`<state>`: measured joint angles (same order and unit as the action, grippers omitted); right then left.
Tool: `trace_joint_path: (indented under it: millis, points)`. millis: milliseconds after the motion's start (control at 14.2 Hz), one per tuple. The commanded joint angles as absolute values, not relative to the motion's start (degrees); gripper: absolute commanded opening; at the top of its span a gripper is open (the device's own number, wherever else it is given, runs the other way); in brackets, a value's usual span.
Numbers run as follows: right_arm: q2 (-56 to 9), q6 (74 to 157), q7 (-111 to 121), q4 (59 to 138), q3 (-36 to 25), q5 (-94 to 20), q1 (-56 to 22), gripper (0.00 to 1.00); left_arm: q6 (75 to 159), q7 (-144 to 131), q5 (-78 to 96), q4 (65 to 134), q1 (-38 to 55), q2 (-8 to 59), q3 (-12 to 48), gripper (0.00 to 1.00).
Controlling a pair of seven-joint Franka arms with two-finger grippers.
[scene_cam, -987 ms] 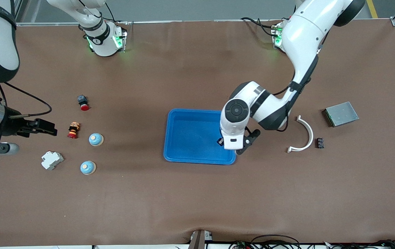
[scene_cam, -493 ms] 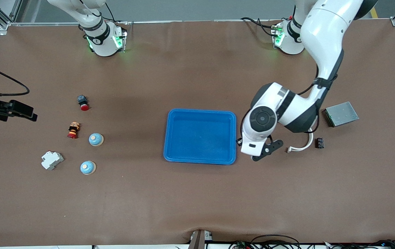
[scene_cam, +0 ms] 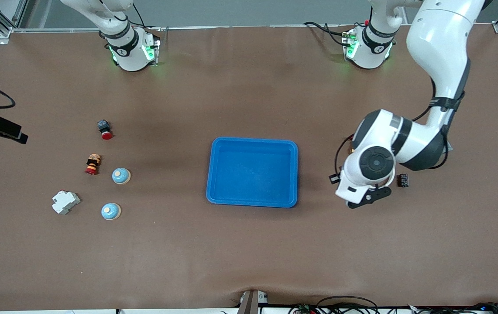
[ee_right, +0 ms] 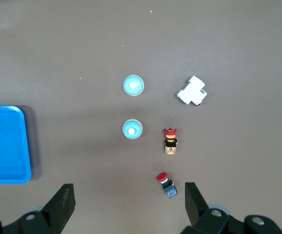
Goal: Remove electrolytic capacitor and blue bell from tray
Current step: 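Carry the capacitor with the left gripper toward the white arc piece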
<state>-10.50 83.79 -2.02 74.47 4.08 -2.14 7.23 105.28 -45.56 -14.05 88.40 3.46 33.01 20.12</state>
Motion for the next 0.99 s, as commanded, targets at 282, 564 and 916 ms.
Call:
trace_joint_path:
  millis: [282,564,916]
  points:
    - [-7.2,83.5,-3.6,77.7,4.7,-2.0,8.5,1.00,120.9,-33.6,-14.2,107.8,-3.8,23.1,20.5,0.00]
    - [-6.2,83.5,-3.5,79.1,4.8,-2.2,8.5,1.00,128.2,-32.8,-19.6,114.7,-6.0,23.4,20.5,0.00]
    - [-6.0,83.8,-3.6,80.0,4.7,-2.2,8.3,1.00,131.4,-31.1,-22.5,117.4,-7.6,24.3,20.5,0.00]
